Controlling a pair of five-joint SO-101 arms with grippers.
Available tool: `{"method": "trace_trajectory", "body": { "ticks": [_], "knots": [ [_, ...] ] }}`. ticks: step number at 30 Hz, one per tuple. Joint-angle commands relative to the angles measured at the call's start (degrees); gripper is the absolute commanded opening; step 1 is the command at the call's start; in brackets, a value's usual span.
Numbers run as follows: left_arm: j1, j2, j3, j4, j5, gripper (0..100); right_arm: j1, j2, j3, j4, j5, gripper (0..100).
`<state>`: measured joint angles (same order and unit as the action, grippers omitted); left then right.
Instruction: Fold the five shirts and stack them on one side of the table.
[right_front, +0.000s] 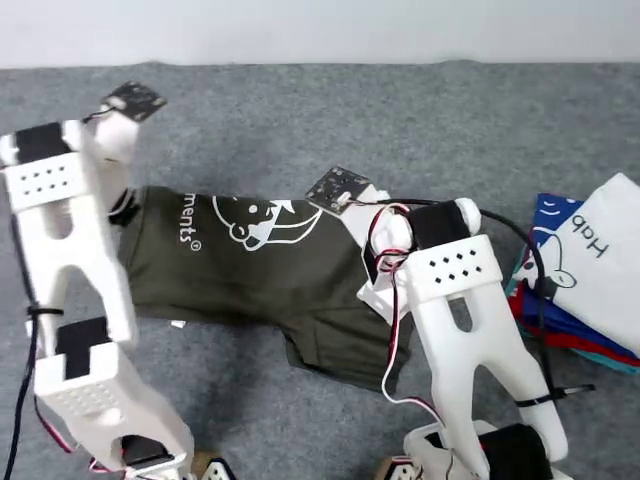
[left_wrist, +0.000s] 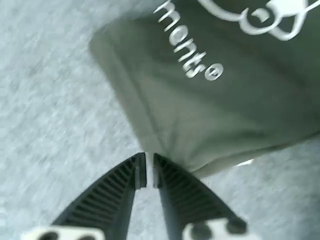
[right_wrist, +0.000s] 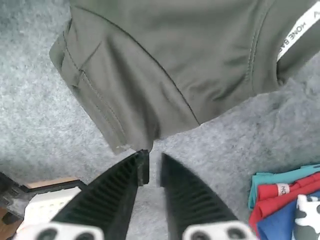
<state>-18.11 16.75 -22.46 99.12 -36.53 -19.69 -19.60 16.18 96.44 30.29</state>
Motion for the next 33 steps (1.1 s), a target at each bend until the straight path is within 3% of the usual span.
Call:
{"method": "trace_trajectory", "body": {
  "ticks": [1, 9, 16, 25, 33],
  "knots": [
    [3.87, -3.43, -0.22, 1.32, 2.90, 1, 1.80, 0.04, -2.55, 0.22, -0.62, 1.1],
    [8.53, 2.81, 9.80, -0.09, 6.68, 1, 12.26, 0.04, 2.81, -7.60, -4.75, 0.9],
    [-0.70, 8.26, 14.64, -3.25, 5.10, 1, 21.67, -0.48, 3.08, -6.11, -4.75, 1.4],
    [-6.51, 15.47, 14.29, -2.81, 3.52, 1, 21.58, -0.04, 2.29, -10.33, -5.10, 1.5],
    [-2.64, -0.44, 14.55, -0.18, 3.69, 1, 22.81, -4.26, -2.99, -1.27, -5.10, 1.5]
  ]
}}
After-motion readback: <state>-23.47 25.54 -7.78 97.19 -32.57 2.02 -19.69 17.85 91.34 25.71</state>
